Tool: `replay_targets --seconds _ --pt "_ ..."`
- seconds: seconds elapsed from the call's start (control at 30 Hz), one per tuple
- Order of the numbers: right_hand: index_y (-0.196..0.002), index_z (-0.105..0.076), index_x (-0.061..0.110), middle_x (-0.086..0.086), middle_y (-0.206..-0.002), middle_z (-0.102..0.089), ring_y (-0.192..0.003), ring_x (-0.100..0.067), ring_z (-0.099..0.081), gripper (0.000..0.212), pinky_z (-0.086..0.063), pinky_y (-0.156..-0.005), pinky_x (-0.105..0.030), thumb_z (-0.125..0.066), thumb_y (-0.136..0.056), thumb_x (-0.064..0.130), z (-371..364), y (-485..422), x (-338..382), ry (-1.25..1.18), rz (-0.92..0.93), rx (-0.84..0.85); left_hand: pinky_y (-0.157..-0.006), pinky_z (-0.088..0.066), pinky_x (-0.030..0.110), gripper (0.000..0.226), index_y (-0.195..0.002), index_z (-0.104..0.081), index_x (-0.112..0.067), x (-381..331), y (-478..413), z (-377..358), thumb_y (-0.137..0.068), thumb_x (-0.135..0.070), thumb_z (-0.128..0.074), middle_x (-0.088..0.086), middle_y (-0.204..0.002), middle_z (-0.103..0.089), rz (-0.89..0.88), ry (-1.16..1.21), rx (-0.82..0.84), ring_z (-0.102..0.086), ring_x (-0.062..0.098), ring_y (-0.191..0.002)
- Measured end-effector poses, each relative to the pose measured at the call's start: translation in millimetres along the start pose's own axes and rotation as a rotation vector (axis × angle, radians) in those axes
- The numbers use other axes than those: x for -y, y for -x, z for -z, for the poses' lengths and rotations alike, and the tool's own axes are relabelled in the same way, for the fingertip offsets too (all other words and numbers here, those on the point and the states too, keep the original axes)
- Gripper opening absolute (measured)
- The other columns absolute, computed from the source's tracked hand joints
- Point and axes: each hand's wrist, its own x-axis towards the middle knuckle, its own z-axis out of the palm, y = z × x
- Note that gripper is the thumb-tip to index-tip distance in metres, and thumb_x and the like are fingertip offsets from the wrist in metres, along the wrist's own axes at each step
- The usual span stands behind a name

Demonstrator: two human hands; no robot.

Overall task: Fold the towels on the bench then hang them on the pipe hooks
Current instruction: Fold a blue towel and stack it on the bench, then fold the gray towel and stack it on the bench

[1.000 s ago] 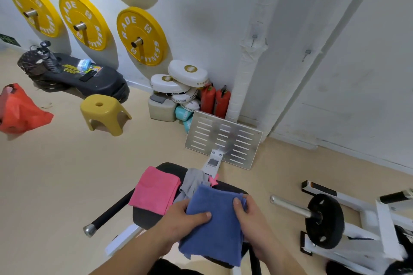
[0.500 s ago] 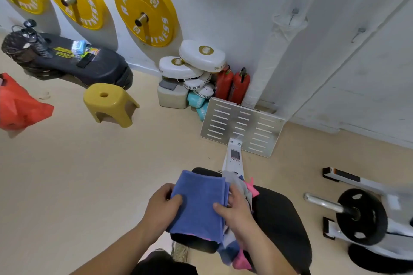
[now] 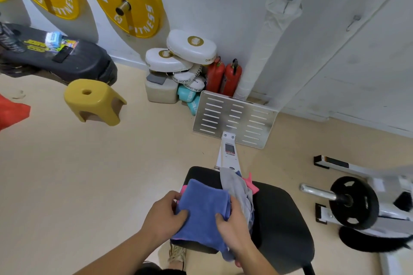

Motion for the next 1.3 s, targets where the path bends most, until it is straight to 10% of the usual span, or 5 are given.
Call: replay_targets --seconds 0.13,0.33,0.7,0.93,1.3 --pt "-0.149 -0.034 0.031 0.001 -0.149 -0.049 -0.131 -0.020 -0.054 0.065 -0.050 -0.109 -0.040 -0.065 -0.093 0.039 3.4 -6.1 4.0 0.137 0.055 -0.034 -0.066 -0.046 0.020 0.032 -0.111 -0.052 -0.028 10.8 -9.7 -3.5 -0.084 -0.042 -0.064 -0.013 -0.098 -0.061 -0.023 -0.198 -0.071 -0.061 0.008 -0.082" --pt "-0.152 -0.032 0.031 0.010 -0.150 -0.026 -0.135 -0.014 -0.041 0.076 -0.052 -0.096 -0.028 -0.058 -0.084 0.055 21.9 7.1 1.7 0.602 0.328 0.094 -0.086 -0.059 0.031 0.067 -0.132 -0.061 -0.027 6.6 -11.2 -19.5 -0.065 -0.029 -0.068 0.003 -0.136 -0.061 -0.643 -0.605 0.008 -0.061 0.023 -0.116" --pt "-0.158 -0.028 0.033 0.009 -0.162 -0.026 -0.147 -0.017 -0.031 0.081 -0.030 -0.120 -0.034 -0.061 -0.087 0.054 10.5 0.3 -15.0 0.681 0.374 0.165 -0.059 -0.063 0.029 0.082 -0.120 -0.070 -0.032 6.1 -16.5 -37.6 -0.041 -0.041 -0.090 0.003 -0.118 -0.071 -0.542 -0.810 0.163 -0.072 0.022 -0.098" --pt "-0.108 -0.064 0.032 0.014 -0.107 -0.058 -0.092 -0.004 -0.059 0.017 -0.046 -0.074 -0.018 -0.055 -0.098 0.043 67.3 -9.8 -34.9 0.347 0.200 -0.258 -0.060 -0.063 0.032 0.097 -0.114 -0.064 -0.033 -6.8 -14.6 -42.6 -0.022 -0.046 -0.091 0.002 -0.109 -0.072 -0.534 -0.826 0.137 -0.073 0.022 -0.088" --pt "-0.084 -0.064 0.023 0.001 -0.081 -0.068 -0.073 -0.013 -0.063 0.017 -0.050 -0.064 -0.030 -0.056 -0.097 0.030 71.4 -62.3 -53.4 0.209 -0.086 -0.124 -0.102 -0.053 0.034 0.049 -0.133 -0.060 -0.034 -12.2 13.7 -25.1 -0.084 -0.034 -0.063 -0.006 -0.144 -0.057 -0.614 -0.637 -0.015 -0.059 0.018 -0.128"
